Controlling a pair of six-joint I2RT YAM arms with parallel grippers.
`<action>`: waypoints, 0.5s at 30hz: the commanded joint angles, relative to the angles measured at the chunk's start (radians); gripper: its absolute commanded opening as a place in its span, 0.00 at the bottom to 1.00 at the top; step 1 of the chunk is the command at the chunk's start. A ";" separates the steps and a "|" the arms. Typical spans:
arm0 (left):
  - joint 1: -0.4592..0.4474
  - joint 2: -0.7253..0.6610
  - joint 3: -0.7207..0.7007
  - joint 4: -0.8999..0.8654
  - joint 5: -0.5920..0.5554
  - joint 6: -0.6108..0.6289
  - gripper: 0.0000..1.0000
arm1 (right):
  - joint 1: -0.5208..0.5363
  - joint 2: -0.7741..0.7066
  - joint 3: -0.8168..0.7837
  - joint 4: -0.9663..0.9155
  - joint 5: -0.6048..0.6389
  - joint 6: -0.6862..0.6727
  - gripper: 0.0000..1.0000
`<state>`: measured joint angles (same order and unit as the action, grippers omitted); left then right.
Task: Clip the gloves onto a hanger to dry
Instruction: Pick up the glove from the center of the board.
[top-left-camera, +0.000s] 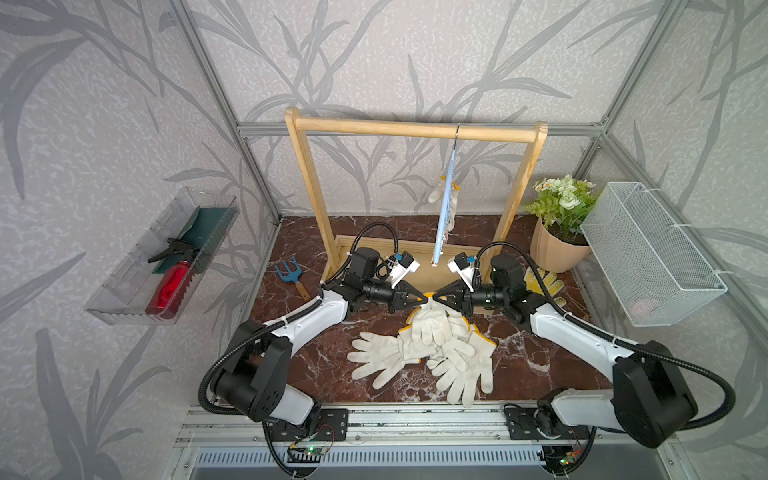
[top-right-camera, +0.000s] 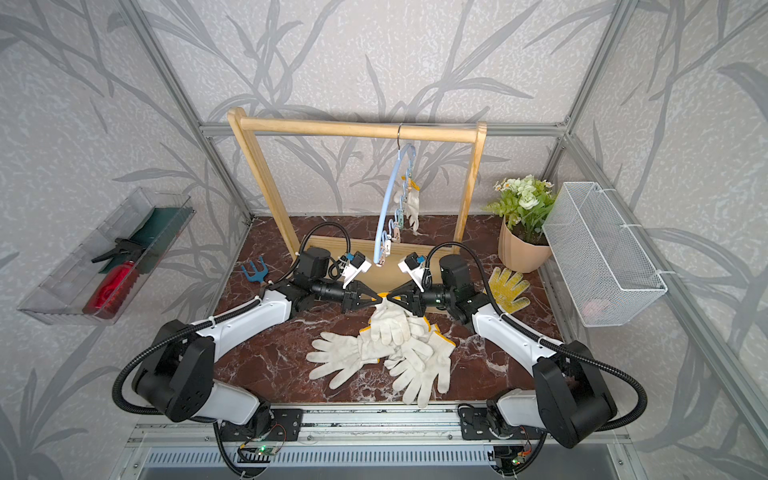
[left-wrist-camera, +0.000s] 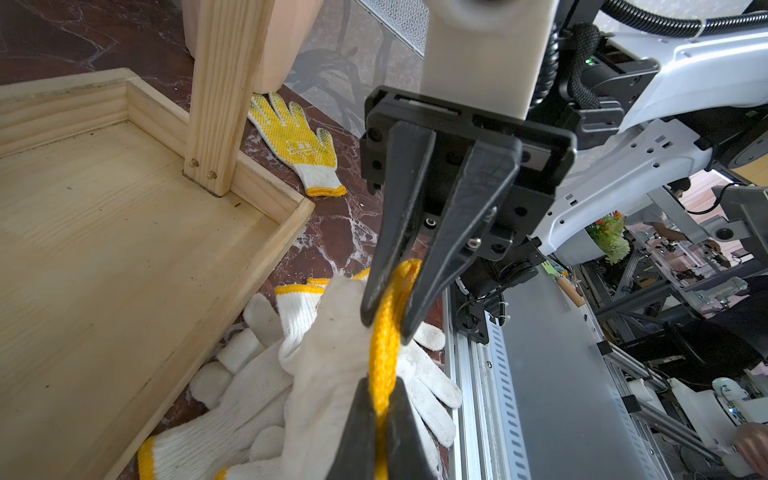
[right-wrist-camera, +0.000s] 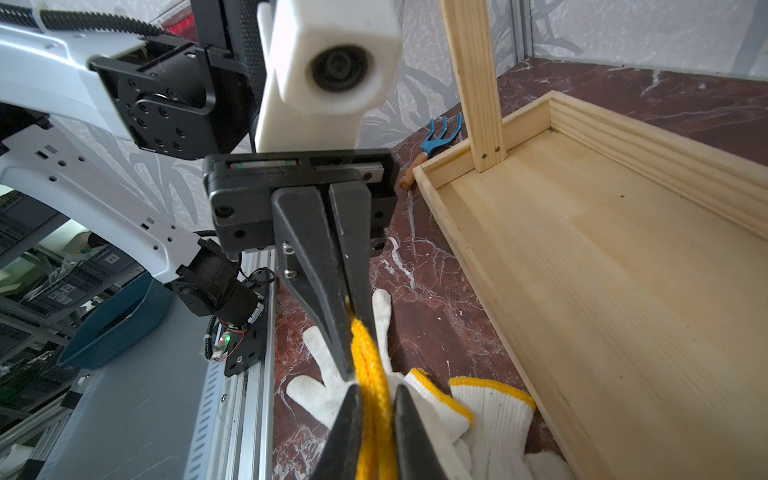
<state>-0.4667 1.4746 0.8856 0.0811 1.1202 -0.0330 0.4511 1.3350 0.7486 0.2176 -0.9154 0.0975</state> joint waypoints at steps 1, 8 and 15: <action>-0.005 -0.037 0.024 -0.002 -0.021 0.030 0.00 | -0.006 0.003 -0.011 0.018 0.002 -0.001 0.07; -0.004 -0.057 0.029 0.023 -0.232 0.019 0.21 | -0.037 0.002 -0.020 0.016 0.082 0.008 0.00; 0.015 -0.026 0.082 0.119 -0.517 -0.003 0.53 | -0.074 -0.002 0.030 -0.060 0.249 -0.032 0.00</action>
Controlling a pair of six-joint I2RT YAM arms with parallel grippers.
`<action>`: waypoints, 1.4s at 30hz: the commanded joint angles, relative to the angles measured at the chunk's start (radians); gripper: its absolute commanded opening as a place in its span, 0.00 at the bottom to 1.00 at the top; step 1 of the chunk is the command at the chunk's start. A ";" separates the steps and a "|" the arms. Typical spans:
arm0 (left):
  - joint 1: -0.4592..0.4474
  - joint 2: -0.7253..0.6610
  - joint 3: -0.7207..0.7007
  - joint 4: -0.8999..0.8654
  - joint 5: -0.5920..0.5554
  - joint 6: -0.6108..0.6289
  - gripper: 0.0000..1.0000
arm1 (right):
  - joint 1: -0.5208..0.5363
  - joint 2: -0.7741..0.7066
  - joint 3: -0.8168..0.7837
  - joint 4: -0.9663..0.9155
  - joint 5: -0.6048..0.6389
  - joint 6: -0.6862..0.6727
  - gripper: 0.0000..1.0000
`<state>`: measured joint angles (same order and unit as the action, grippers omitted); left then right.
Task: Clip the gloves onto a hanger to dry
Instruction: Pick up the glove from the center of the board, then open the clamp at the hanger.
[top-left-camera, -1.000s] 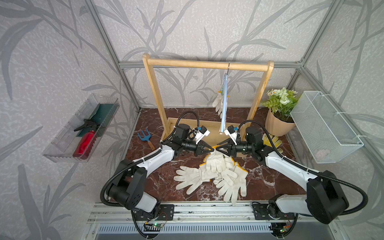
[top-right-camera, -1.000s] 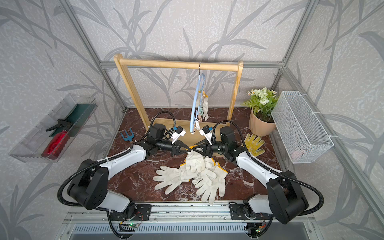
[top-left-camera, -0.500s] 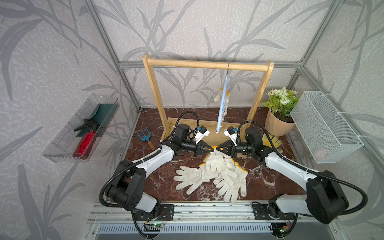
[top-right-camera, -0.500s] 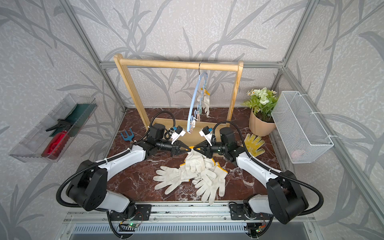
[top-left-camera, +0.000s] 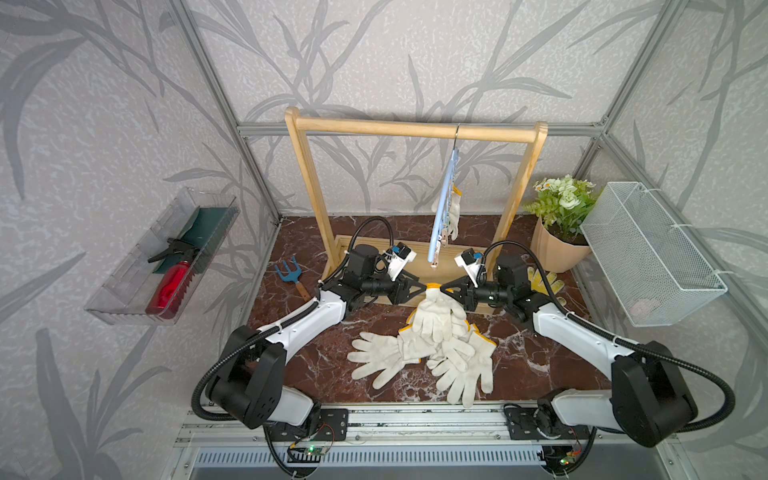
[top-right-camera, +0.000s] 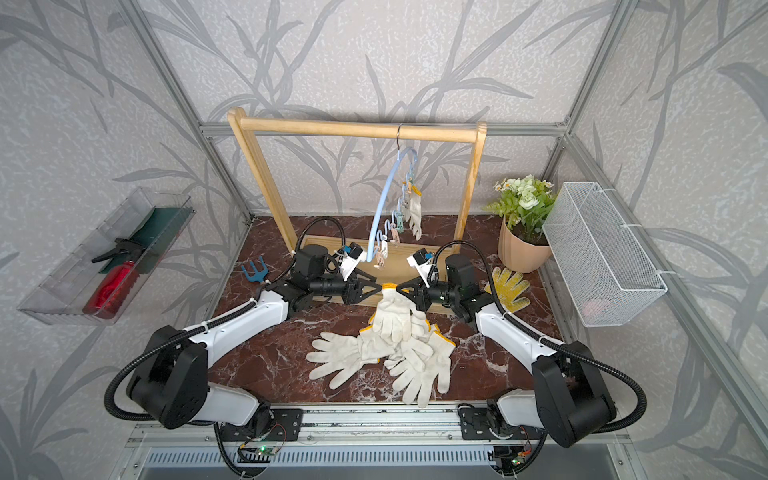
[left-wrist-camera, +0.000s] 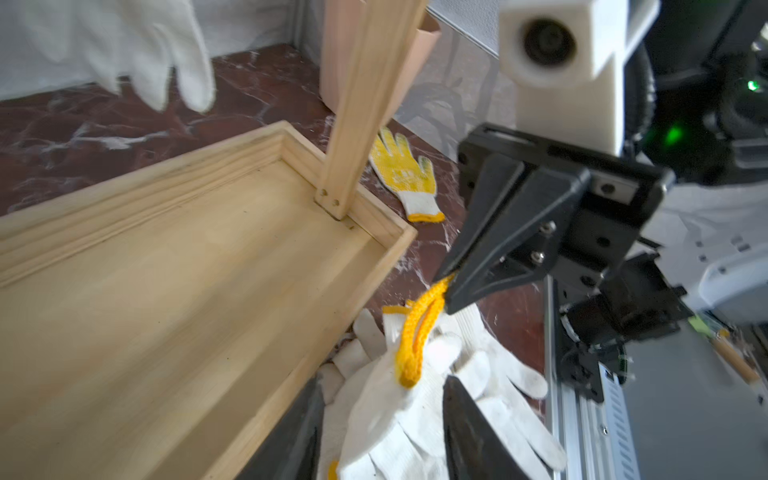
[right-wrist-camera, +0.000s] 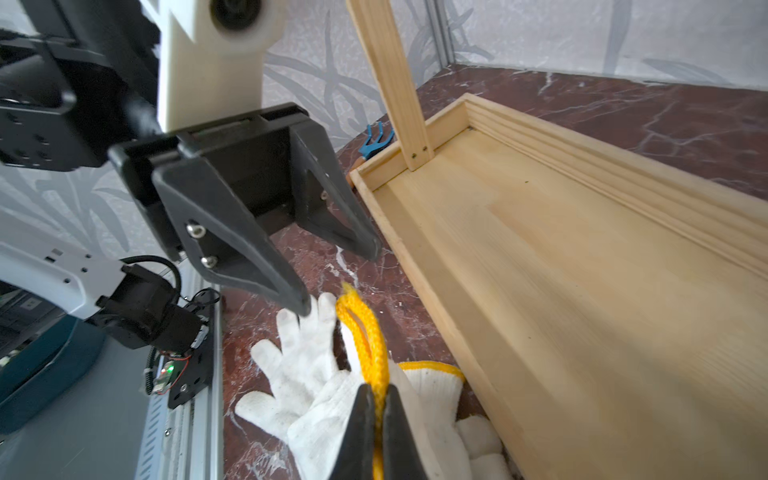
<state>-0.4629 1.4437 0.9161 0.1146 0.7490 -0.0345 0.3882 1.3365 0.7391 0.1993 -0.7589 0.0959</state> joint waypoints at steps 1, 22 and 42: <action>0.017 0.014 0.062 0.107 -0.160 -0.005 0.55 | -0.017 -0.002 0.049 -0.051 0.108 -0.036 0.00; 0.117 0.389 0.567 0.217 -0.059 0.189 0.69 | -0.016 0.143 0.440 -0.159 0.684 -0.026 0.00; 0.121 0.525 0.752 0.276 -0.008 0.191 0.61 | -0.009 0.365 0.825 -0.267 0.870 0.067 0.00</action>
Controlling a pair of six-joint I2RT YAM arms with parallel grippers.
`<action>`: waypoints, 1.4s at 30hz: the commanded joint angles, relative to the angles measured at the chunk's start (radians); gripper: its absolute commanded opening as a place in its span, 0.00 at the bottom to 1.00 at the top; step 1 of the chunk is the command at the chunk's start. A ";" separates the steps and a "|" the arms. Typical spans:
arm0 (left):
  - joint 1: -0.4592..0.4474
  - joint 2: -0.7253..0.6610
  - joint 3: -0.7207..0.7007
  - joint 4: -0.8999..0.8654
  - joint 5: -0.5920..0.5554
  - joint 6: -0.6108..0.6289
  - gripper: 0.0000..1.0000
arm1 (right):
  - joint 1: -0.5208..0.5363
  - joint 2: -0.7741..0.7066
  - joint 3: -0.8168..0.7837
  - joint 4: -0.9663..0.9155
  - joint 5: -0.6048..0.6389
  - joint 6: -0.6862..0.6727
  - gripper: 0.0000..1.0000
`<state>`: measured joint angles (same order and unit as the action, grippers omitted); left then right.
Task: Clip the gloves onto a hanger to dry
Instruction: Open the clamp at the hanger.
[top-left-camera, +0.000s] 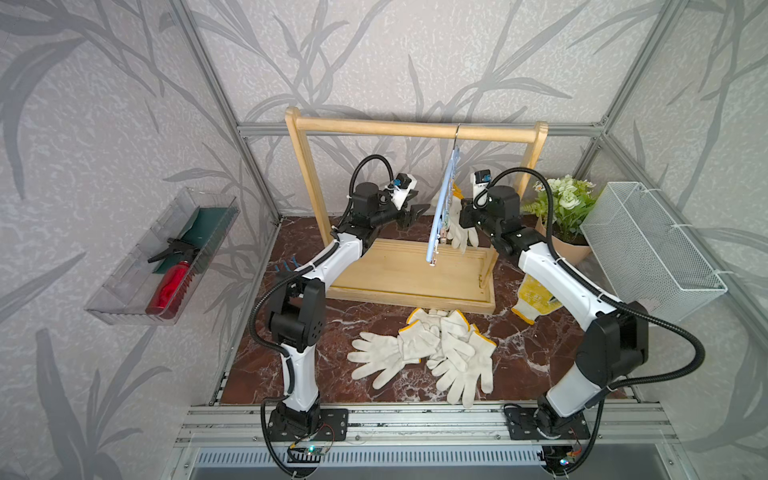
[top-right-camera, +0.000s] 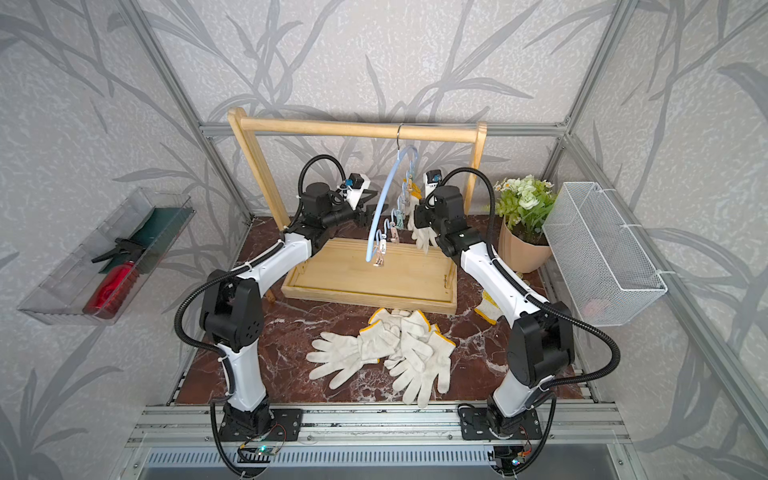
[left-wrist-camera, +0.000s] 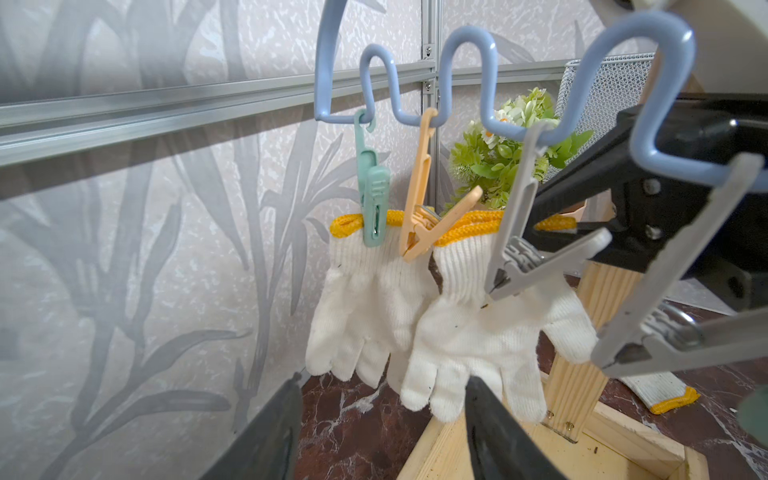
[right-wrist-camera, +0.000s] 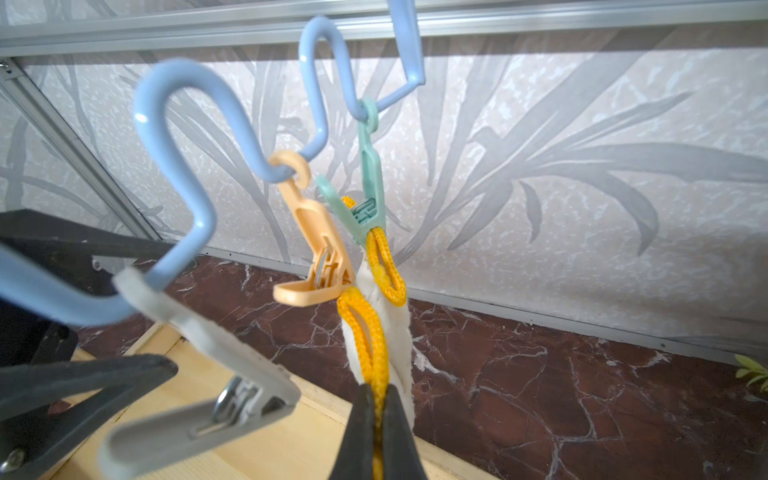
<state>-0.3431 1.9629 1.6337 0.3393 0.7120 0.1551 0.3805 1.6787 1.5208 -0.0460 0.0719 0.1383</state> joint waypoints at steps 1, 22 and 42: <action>0.002 0.007 0.034 0.054 0.030 0.001 0.61 | -0.002 0.022 0.052 -0.020 0.044 0.025 0.00; -0.007 0.020 0.007 0.179 0.076 -0.042 0.57 | -0.032 0.107 0.141 0.043 -0.086 0.080 0.00; -0.050 0.033 0.002 0.232 -0.046 -0.011 0.50 | -0.029 0.119 0.230 0.038 -0.259 0.092 0.00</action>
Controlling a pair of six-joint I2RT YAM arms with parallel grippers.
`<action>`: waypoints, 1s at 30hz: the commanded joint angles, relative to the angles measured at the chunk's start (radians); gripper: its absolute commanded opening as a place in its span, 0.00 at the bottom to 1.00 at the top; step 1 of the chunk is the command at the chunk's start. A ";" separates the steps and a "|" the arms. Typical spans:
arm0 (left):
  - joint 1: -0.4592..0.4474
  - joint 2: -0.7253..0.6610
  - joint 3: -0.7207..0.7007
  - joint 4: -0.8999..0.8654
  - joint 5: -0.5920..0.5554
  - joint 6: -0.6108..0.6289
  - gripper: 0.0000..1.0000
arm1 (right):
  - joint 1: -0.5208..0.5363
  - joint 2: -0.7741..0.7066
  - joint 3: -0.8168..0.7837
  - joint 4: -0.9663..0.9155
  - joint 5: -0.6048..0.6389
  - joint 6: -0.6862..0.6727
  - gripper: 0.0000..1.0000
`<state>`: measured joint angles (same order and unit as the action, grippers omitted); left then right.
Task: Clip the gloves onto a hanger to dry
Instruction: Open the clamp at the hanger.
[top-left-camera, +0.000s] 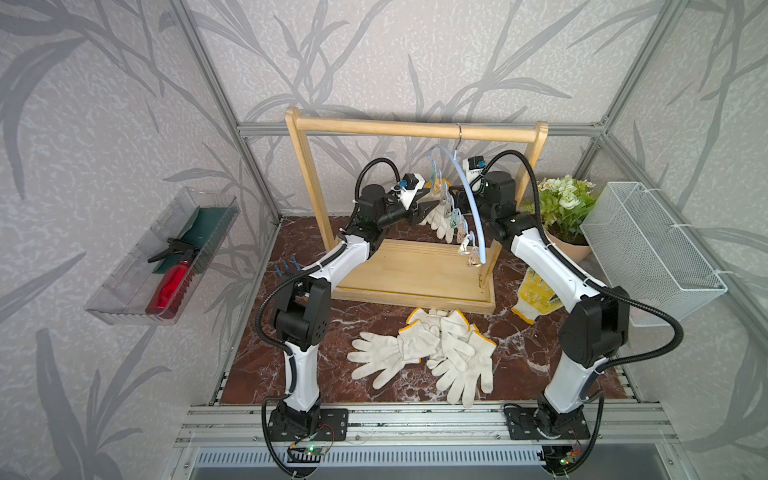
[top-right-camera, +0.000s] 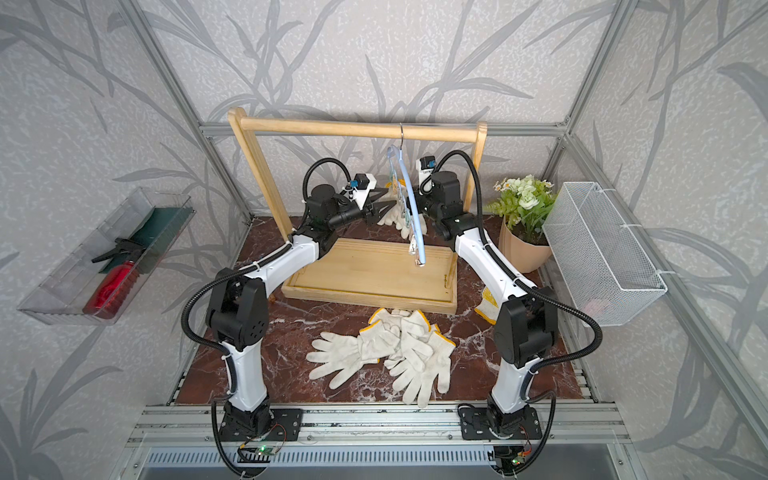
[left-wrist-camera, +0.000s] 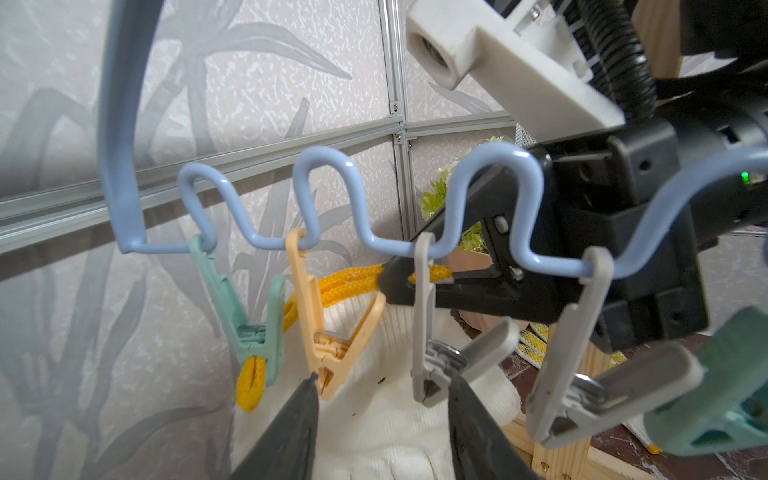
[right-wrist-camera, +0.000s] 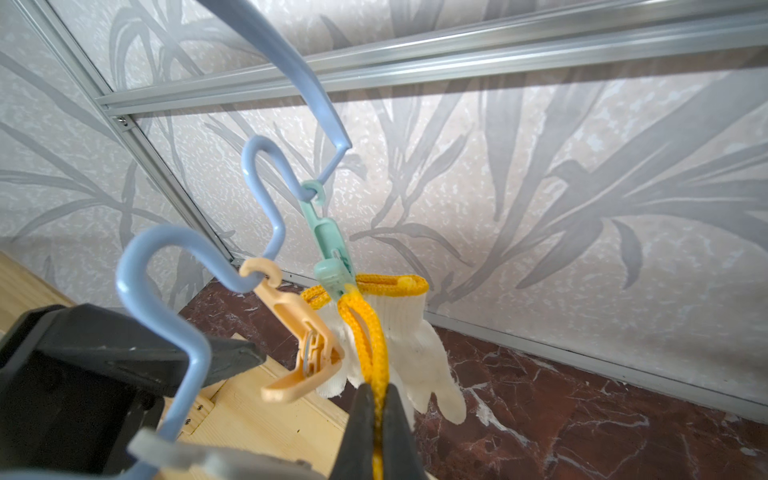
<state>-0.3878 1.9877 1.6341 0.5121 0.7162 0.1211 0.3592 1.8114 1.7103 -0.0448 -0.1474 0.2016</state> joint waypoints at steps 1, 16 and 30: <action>-0.005 0.007 -0.001 0.069 -0.067 0.023 0.50 | -0.008 -0.014 0.041 0.038 -0.049 0.029 0.00; -0.005 -0.026 -0.045 0.077 -0.179 0.087 0.46 | 0.015 0.012 0.073 0.038 -0.112 0.015 0.00; -0.007 -0.033 -0.022 0.068 -0.164 0.104 0.44 | 0.024 0.025 0.083 0.038 -0.158 0.009 0.00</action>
<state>-0.3920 1.9873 1.5929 0.5732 0.5411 0.2016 0.3809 1.8191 1.7550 -0.0418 -0.2874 0.2092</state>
